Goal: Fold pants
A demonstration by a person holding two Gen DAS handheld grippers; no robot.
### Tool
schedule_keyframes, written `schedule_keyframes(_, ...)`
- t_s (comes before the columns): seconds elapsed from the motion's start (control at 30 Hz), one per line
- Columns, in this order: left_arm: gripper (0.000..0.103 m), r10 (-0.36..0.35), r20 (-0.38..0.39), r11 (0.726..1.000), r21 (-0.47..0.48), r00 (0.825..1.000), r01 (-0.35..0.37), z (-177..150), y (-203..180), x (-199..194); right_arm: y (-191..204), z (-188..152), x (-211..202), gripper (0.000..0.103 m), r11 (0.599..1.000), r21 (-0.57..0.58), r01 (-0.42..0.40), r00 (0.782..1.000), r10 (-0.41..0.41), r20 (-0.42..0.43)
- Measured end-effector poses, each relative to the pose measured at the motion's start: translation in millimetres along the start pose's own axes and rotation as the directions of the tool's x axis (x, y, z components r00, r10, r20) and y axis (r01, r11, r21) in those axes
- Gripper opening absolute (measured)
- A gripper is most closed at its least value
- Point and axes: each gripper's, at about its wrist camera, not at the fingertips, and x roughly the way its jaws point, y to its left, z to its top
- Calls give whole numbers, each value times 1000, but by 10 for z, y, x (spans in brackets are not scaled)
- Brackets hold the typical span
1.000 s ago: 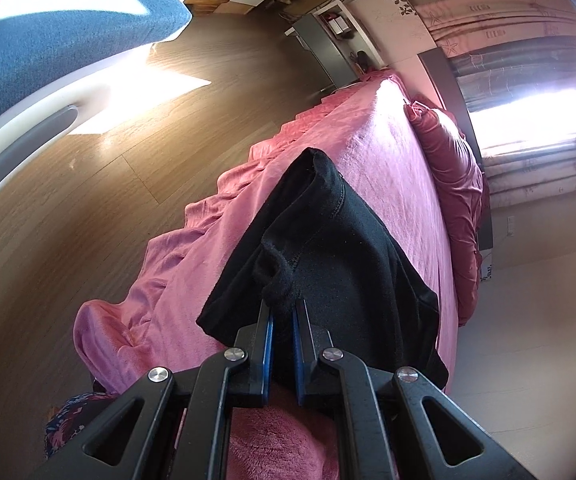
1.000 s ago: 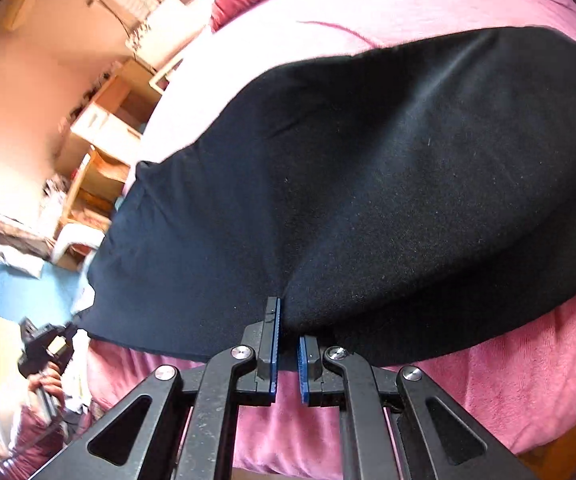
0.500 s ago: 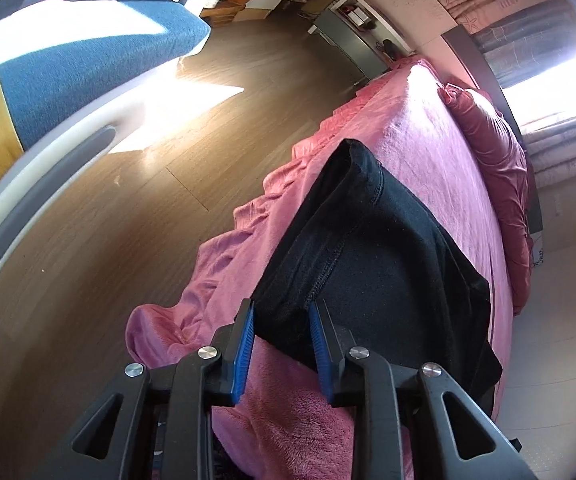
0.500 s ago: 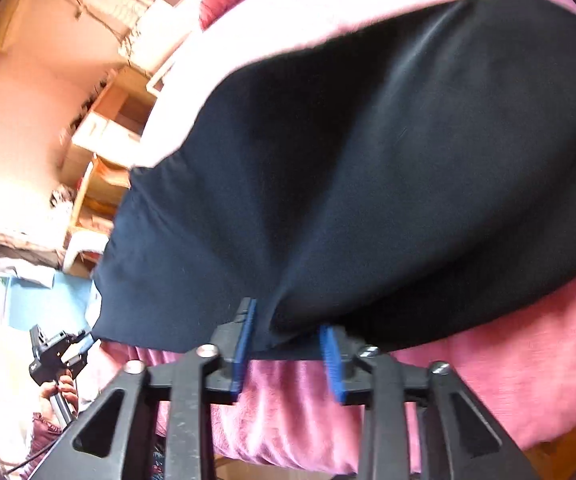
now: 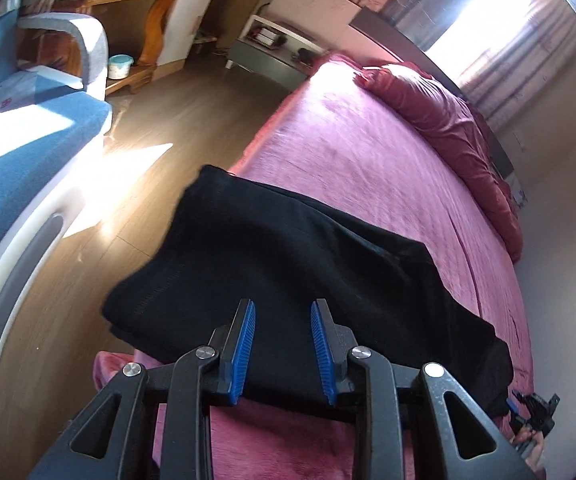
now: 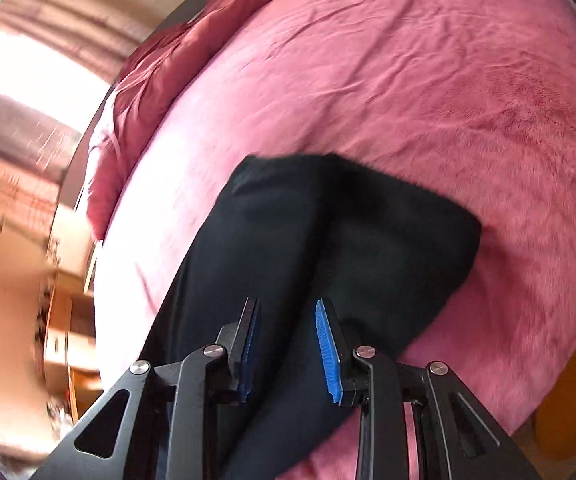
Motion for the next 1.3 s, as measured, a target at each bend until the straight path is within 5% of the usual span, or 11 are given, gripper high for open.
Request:
schedule_keyframes(0.2,29,-40,-110,995,89,993,49,-195,-470,303,-62,343,264,30,998,60,36,999,-36,8)
schedule_keyframes(0.27,29,-45,-141,993,104,989,60,-259,-569,369,-7,393,324,12,997,31,69,998,-69,6)
schedule_keyframes(0.33,29,-40,-161,990,131,986,62,-331,-659,401,98,412,304,8,996,-16,92,996,-92,10)
schedule_keyframes(0.57,29,-54,-192,973,209,980,95,-354,-848,457,388,372,-452,7,984,-165,67,995,-55,79)
schedule_keyframes(0.83,29,-64,-232,968,223,971,117,-352,-929,555,-280,314,-302,7,970,-65,232,972,-234,-11)
schedule_keyframes(0.97,29,-47,-249,965,239,967,108,-389,-927,552,-505,257,-160,7,967,-18,256,966,-256,-28)
schedule_keyframes(1.3,29,-42,-261,968,229,964,104,-409,-887,622,-592,323,-381,15,991,42,126,992,-125,-24)
